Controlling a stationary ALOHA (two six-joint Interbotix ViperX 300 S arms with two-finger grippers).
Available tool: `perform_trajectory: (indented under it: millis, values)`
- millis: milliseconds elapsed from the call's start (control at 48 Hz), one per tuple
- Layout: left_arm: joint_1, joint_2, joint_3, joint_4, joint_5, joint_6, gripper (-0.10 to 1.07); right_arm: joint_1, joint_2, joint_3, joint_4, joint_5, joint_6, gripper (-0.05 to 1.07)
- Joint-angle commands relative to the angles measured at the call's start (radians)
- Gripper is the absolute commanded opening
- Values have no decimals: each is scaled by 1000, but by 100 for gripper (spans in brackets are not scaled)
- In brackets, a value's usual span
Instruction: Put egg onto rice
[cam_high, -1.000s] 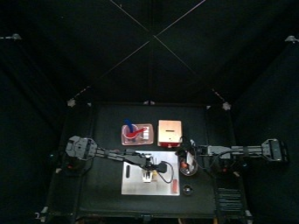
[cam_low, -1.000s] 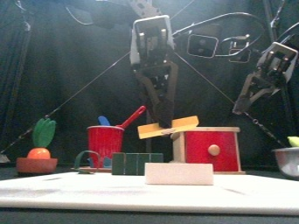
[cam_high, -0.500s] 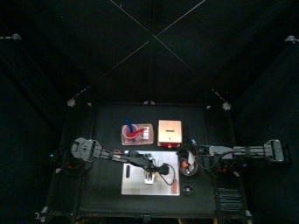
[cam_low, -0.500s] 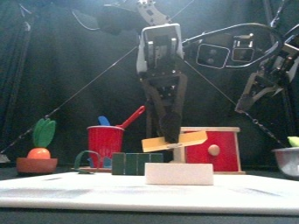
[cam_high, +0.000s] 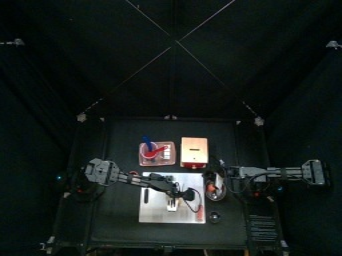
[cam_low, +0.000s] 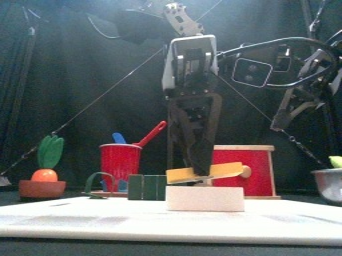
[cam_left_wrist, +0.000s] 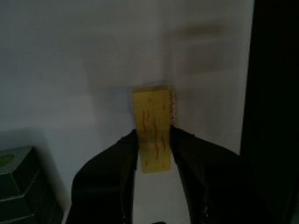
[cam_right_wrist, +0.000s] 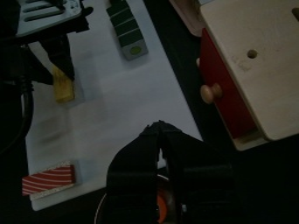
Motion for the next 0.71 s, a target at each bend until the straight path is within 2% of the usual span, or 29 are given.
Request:
perform_trajectory:
  millis: [0,688]
  values:
    - [3,-15,-31,8,11,-6,65,-2,-5,-8,2,-3,2,27]
    - [-3,9,-54,6,40,-28,65,-2,-3,8,3,-9,2,27]
